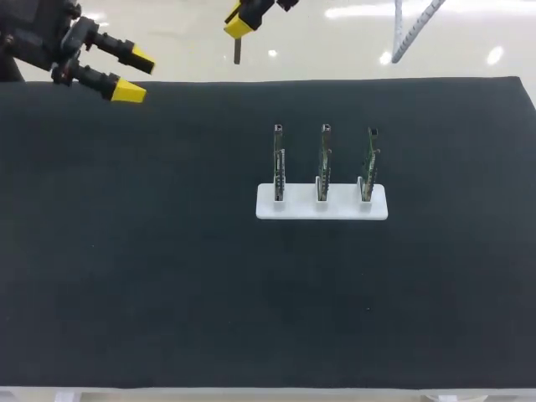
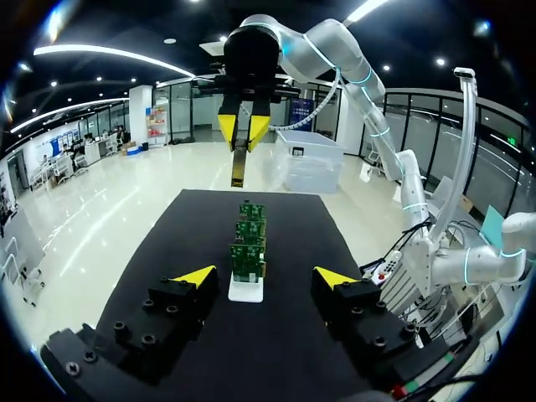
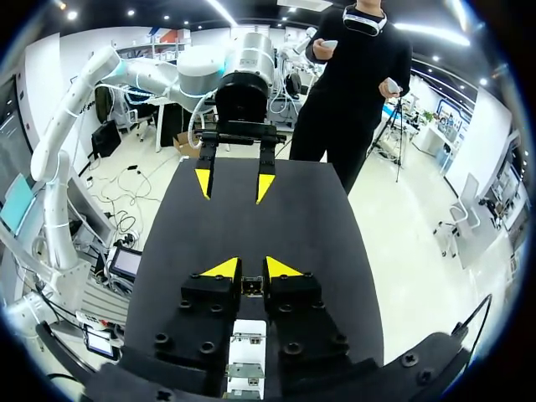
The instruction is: Pick up the optical module with the left hand, and insert it into the network port with the right hand.
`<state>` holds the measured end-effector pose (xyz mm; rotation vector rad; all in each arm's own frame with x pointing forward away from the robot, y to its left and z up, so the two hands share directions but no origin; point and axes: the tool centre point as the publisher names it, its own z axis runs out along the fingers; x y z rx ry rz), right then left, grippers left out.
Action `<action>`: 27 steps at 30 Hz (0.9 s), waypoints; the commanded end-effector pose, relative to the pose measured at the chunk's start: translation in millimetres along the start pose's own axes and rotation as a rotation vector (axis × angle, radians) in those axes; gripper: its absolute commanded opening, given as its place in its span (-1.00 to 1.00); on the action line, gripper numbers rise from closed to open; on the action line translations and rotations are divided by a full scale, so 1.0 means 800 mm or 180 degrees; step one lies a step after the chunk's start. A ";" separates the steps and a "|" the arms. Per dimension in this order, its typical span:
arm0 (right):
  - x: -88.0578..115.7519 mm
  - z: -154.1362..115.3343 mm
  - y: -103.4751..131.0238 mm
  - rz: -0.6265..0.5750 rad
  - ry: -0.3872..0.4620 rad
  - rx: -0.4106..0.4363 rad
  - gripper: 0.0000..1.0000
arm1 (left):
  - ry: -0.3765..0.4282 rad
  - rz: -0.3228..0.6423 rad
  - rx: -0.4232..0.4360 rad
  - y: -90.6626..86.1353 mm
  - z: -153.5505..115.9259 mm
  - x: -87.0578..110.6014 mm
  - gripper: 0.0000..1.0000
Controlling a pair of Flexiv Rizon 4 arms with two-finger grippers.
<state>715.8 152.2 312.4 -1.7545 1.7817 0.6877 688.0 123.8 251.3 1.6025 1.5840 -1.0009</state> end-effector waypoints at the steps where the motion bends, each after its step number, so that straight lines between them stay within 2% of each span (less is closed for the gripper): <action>1: 0.000 0.000 -0.001 0.0002 -0.0009 -0.0010 -1.00 | 0.0020 0.0008 0.0016 0.001 0.001 -0.001 1.00; 10: 0.000 0.001 -0.002 0.0005 -0.0012 -0.0009 -1.00 | 0.0020 0.0008 0.0016 0.001 0.001 -0.001 1.00; 16: 0.011 -0.004 -0.005 0.0005 0.0005 -0.0026 -1.00 | 0.0020 0.0008 0.0016 0.001 0.001 -0.001 1.00; 20: 0.030 -0.012 -0.010 -0.0022 0.0024 -0.0092 -1.00 | 0.0020 0.0008 0.0016 0.001 0.001 -0.001 1.00; 27: 0.088 -0.028 -0.015 -0.0002 0.0090 -0.0108 -1.00 | 0.0020 0.0008 0.0016 0.001 0.001 -0.001 1.00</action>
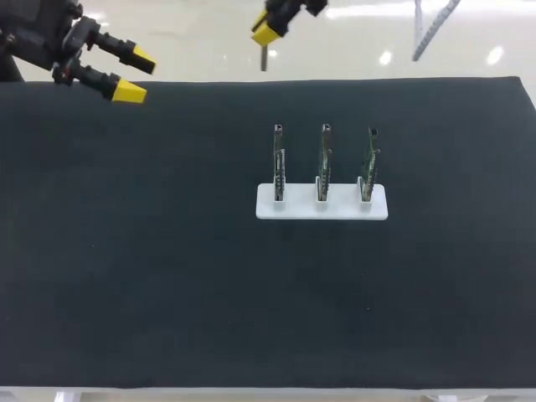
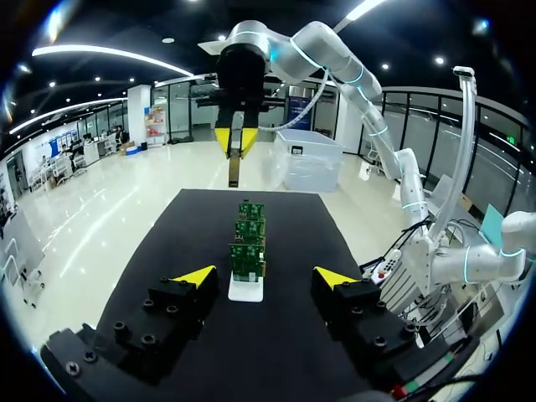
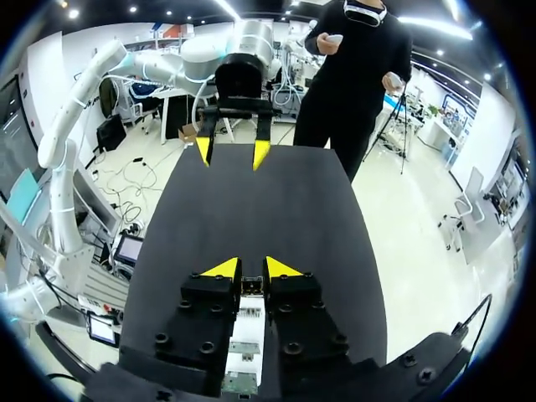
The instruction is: Pick up the optical module with the left hand, and insert it into the network port with the right hand.
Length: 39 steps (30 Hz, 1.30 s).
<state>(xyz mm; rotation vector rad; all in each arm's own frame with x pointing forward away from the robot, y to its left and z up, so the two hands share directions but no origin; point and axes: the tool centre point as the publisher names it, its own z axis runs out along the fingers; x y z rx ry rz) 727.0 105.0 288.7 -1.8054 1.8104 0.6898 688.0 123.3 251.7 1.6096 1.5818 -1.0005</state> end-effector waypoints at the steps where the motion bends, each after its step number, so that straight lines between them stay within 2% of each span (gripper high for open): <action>1: 0.034 -0.010 0.001 -0.0009 -0.0037 0.0039 -1.00 | 0.0010 -0.0004 0.0004 0.001 0.001 0.000 1.00; 7: 0.083 -0.019 0.003 -0.0071 0.0035 0.0085 -1.00 | 0.0010 -0.0004 0.0004 0.001 0.001 0.000 1.00; 11: 0.111 -0.023 0.004 -0.0129 0.0184 0.0023 -1.00 | 0.0010 -0.0004 0.0004 0.001 0.001 0.000 1.00; 21: 0.169 -0.033 0.009 -0.0074 0.0143 -0.0005 -1.00 | 0.0010 -0.0004 0.0004 0.001 0.001 0.000 1.00; 30: 0.210 -0.037 0.022 -0.0021 0.0204 0.0088 -1.00 | 0.0010 -0.0004 0.0004 0.001 0.001 0.000 1.00; 39: 0.227 -0.036 0.029 0.0009 0.0158 0.0054 -1.00 | 0.0010 -0.0004 0.0004 0.001 0.001 0.000 1.00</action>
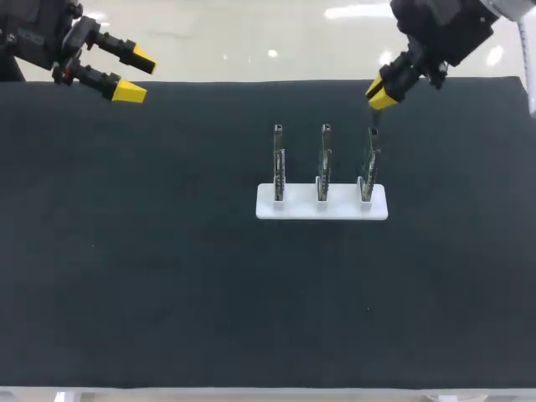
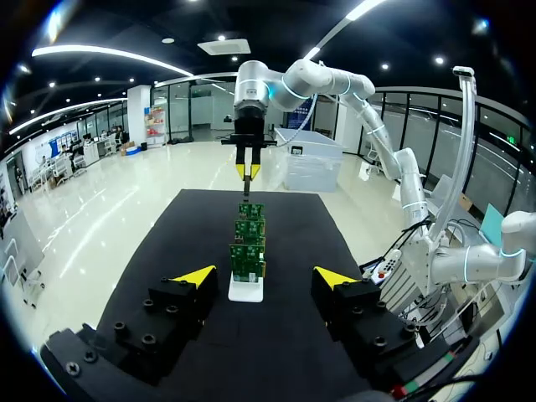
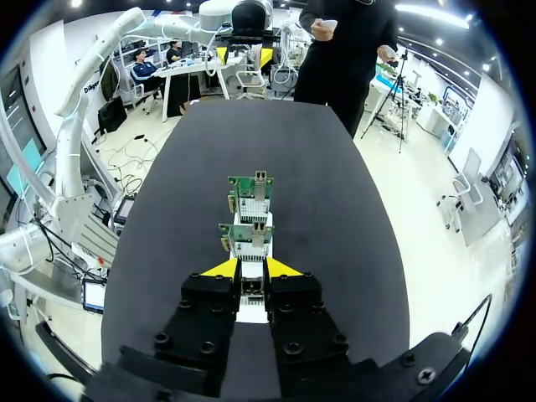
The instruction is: Pick up the optical module with the left hand, and insert it into the network port with the right hand.
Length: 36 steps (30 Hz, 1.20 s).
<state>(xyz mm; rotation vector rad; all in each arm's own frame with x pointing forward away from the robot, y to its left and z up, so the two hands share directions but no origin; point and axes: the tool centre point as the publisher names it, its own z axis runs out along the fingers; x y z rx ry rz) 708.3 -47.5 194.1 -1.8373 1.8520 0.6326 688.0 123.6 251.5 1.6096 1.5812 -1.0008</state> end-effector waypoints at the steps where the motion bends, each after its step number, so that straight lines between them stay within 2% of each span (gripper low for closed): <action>1: 0.006 0.001 0.007 0.0003 -0.0041 0.0025 -1.00 | 0.0012 -0.0004 0.0003 0.001 0.001 -0.001 1.00; 16: 0.013 0.013 0.000 0.0138 -0.0196 0.0028 -1.00 | 0.0012 -0.0004 0.0003 0.001 0.001 -0.001 1.00; 36: 0.012 0.010 -0.007 0.0195 -0.0182 0.0037 -1.00 | 0.0012 -0.0004 0.0003 0.001 0.001 -0.001 1.00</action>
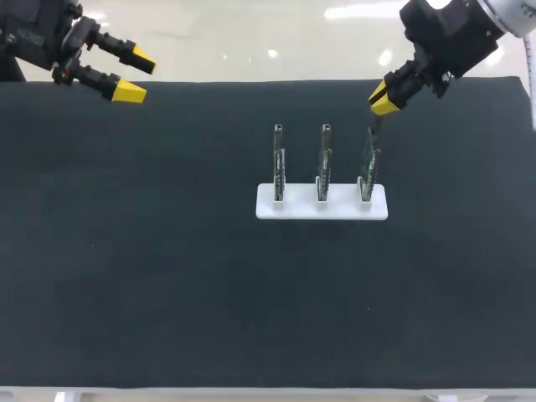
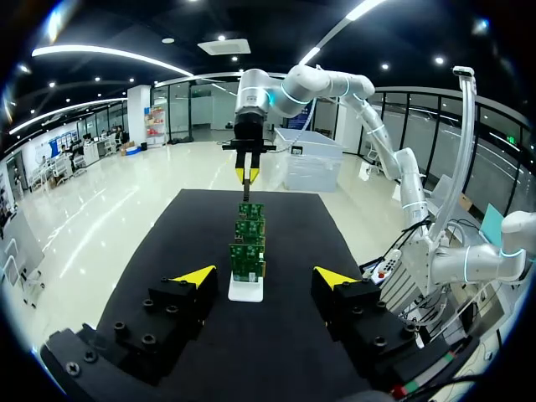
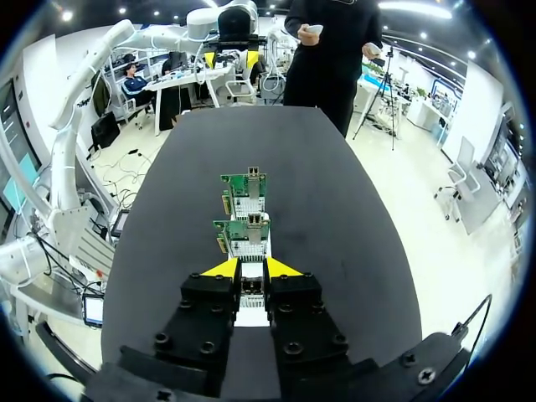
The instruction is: Pick up the optical module with the left hand, and insert it into the network port with the right hand.
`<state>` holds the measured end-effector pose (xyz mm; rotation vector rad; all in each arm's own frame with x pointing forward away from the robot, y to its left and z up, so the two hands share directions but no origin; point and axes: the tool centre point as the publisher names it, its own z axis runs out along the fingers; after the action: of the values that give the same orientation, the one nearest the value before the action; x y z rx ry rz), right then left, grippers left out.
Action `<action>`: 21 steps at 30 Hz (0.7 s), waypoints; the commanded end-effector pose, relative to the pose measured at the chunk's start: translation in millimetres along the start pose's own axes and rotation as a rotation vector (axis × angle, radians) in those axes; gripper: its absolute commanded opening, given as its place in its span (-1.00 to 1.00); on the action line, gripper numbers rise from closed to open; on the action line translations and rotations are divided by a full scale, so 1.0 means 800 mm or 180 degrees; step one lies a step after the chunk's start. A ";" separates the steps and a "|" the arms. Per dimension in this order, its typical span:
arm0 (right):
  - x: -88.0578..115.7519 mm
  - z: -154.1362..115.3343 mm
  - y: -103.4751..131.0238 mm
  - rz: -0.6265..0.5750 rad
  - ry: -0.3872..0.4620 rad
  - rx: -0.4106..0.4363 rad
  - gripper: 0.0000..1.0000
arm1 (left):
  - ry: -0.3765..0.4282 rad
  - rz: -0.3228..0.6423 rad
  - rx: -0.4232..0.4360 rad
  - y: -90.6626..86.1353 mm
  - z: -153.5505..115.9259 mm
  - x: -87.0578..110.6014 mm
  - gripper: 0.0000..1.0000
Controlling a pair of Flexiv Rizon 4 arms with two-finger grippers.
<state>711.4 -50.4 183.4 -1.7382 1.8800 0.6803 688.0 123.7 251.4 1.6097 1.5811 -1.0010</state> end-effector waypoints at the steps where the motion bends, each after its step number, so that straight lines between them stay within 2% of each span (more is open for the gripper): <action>1: 0.001 0.002 -0.003 -0.0008 -0.0006 -0.0023 -1.00 | 0.0012 -0.0005 0.0003 0.001 0.001 -0.001 1.00; 21: 0.000 0.008 -0.006 -0.0022 -0.0056 -0.0044 -1.00 | 0.0012 -0.0005 0.0003 0.001 0.001 -0.001 1.00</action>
<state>713.9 -46.4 181.1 -1.7425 1.8675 0.6970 688.0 123.7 251.5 1.6098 1.5811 -1.0009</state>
